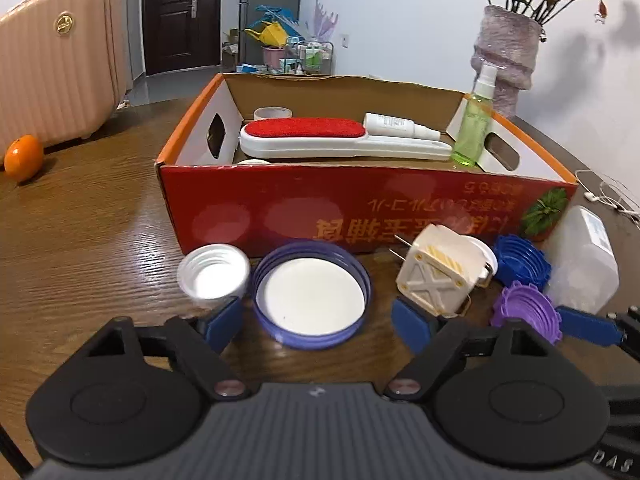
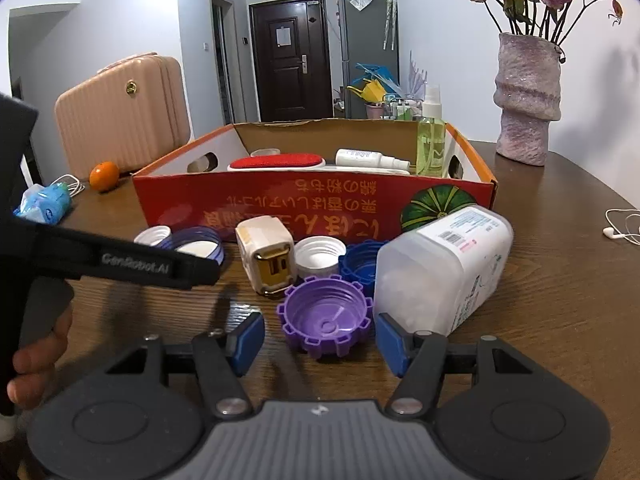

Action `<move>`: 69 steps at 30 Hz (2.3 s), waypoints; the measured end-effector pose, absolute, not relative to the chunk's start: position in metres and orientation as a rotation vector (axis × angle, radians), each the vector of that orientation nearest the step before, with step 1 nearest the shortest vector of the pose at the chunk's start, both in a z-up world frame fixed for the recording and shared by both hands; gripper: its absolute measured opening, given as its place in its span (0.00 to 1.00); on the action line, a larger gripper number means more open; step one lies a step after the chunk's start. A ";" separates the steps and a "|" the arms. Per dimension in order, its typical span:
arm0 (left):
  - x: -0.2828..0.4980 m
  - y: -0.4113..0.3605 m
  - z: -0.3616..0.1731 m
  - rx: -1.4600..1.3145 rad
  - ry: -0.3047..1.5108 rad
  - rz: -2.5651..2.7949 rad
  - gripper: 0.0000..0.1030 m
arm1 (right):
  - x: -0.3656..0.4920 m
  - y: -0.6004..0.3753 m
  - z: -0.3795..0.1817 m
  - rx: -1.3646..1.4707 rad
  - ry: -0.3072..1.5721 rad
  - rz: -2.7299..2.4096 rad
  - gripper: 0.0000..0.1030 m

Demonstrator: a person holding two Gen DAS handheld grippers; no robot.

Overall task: Organize rigid objects
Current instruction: 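Grasp the blue-rimmed white jar lid with the left tool while the right tool grasps the purple cap, then lower the jar lid and purple cap into the box and open both tools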

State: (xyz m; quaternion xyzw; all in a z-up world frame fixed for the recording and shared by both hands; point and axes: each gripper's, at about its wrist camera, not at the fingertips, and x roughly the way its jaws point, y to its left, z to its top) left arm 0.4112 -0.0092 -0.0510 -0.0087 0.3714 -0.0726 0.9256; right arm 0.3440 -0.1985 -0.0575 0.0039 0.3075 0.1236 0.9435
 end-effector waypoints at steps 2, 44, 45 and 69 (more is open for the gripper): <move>0.412 -0.012 -0.053 0.007 0.743 -0.133 0.72 | 0.347 -0.200 -0.060 0.028 0.638 0.276 0.58; 0.302 -0.016 0.029 -0.034 0.562 -0.220 0.65 | 0.265 -0.233 0.007 0.070 0.453 0.360 0.50; 0.312 -0.014 0.033 -0.047 0.566 -0.233 0.65 | 0.273 -0.234 0.012 0.061 0.442 0.350 0.50; 0.566 -0.032 -0.022 0.065 0.837 -0.209 0.66 | 0.549 -0.242 -0.011 -0.044 0.776 0.310 0.50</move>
